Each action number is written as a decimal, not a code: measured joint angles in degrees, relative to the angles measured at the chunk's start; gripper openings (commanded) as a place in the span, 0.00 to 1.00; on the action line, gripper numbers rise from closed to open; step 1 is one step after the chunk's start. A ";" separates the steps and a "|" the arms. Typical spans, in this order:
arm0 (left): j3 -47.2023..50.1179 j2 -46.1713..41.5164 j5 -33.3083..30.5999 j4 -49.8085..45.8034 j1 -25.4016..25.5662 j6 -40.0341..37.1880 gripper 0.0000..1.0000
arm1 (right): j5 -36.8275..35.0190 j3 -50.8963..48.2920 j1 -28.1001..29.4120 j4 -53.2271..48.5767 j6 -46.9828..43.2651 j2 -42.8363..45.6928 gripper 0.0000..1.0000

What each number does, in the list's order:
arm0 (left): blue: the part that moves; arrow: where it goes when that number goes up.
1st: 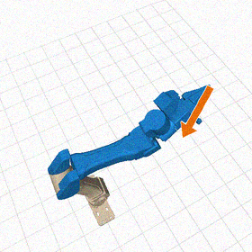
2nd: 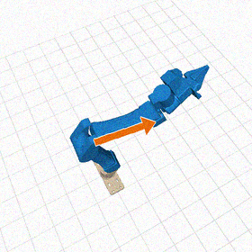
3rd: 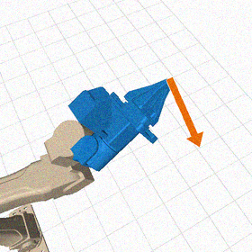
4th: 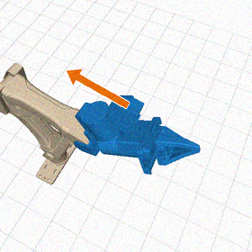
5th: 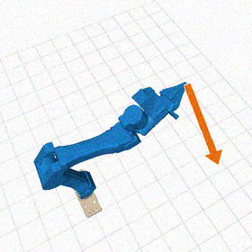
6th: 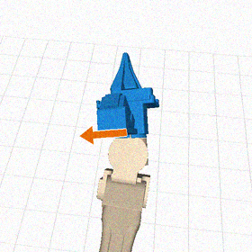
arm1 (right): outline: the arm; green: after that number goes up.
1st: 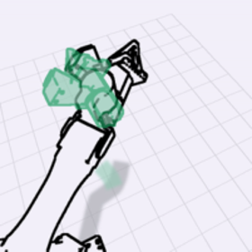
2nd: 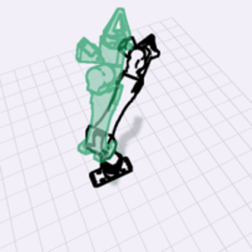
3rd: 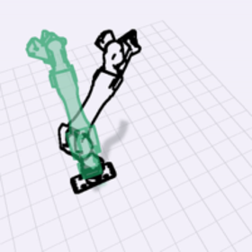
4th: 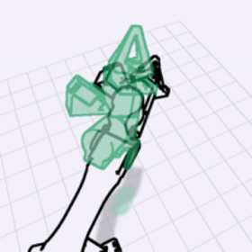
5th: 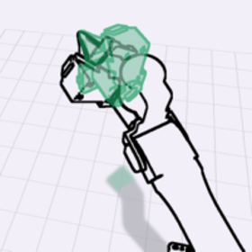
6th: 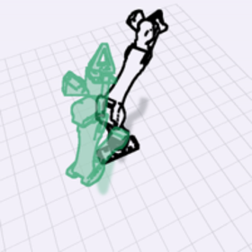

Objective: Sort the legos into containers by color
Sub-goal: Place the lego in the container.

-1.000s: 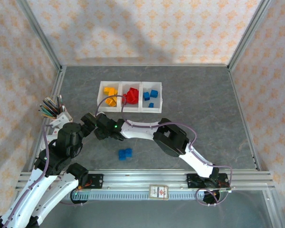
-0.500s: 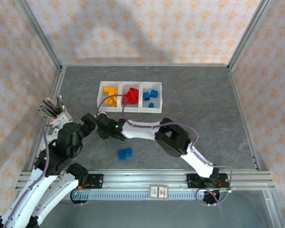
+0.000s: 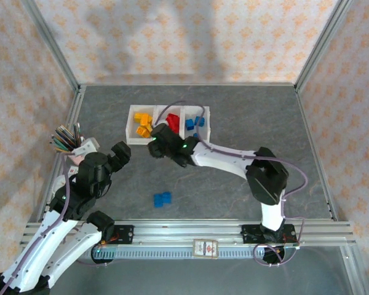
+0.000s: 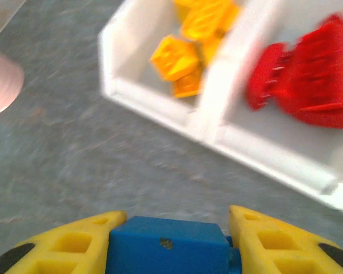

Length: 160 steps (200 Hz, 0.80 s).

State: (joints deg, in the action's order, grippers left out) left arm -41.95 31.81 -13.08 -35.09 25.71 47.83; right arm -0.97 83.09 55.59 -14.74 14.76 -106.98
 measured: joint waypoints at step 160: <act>2.38 15.80 11.43 21.97 0.00 -6.16 1.00 | -8.31 1.99 -21.27 -1.79 -1.51 -6.08 0.47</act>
State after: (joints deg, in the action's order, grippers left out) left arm -39.57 47.62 -1.65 -13.13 25.71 41.67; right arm -9.28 85.08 34.33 -16.53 13.26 -113.06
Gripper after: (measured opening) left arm 0.996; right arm 0.437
